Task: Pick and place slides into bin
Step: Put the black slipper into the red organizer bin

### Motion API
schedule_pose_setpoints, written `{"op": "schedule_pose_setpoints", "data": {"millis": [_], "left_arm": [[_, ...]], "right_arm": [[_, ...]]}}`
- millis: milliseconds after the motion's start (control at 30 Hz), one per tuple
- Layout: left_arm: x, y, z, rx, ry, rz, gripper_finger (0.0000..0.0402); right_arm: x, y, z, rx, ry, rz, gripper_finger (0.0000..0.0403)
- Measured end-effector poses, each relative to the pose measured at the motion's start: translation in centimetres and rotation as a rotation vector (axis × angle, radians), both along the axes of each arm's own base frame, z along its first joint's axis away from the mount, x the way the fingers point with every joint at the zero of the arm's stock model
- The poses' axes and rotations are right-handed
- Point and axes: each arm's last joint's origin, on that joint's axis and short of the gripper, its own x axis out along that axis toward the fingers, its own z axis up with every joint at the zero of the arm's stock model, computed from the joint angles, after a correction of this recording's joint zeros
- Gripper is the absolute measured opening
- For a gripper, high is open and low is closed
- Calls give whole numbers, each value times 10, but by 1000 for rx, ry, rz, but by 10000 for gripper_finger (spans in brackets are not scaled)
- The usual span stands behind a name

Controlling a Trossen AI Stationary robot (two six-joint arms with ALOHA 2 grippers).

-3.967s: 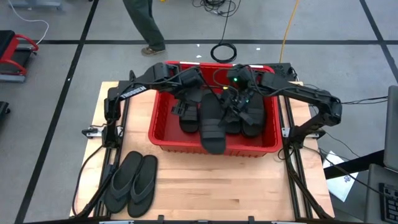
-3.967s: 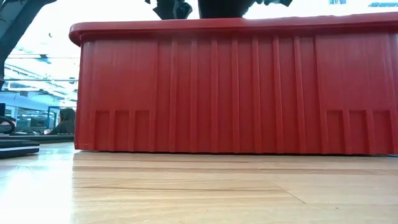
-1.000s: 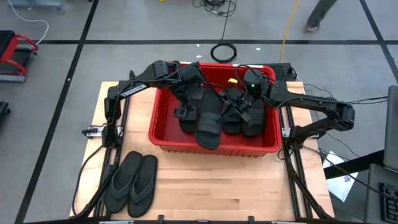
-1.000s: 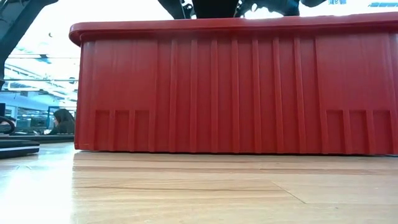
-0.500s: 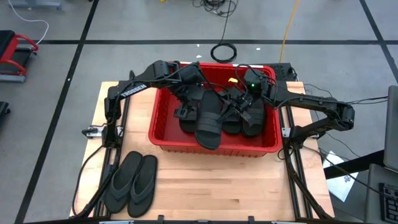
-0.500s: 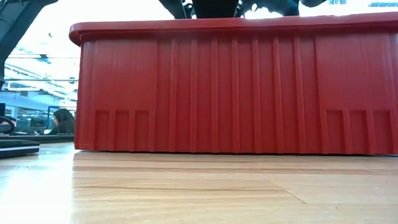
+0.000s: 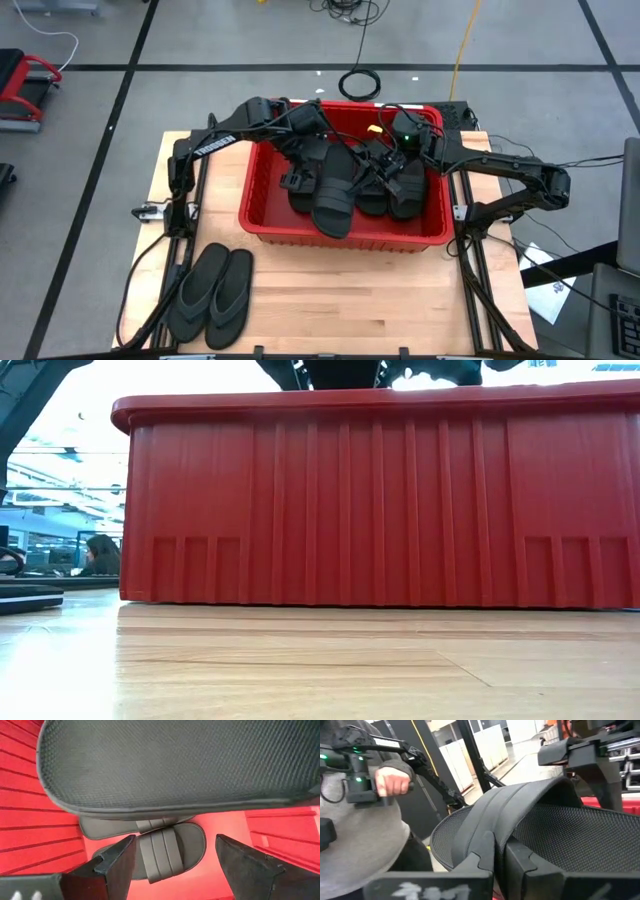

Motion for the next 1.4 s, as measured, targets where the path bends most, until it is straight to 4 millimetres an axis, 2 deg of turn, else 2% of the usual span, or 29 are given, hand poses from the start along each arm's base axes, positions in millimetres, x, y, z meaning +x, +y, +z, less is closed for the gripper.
{"op": "schedule_pose_setpoints", "data": {"millis": [567,867,1233,1400], "left_arm": [[5,-17,1,12,-15,-89,266],[13,-41,4,94,-53,-88,267],[13,-41,4,47,-60,-26,267],[11,-35,3,111,-34,-46,267]], "right_arm": [[1,-2,0,-78,-33,-61,4],[-4,-12,1,-91,-43,-83,4],[-6,-16,0,-101,-61,-51,4],[-5,-16,0,-105,-69,-41,4]]}}
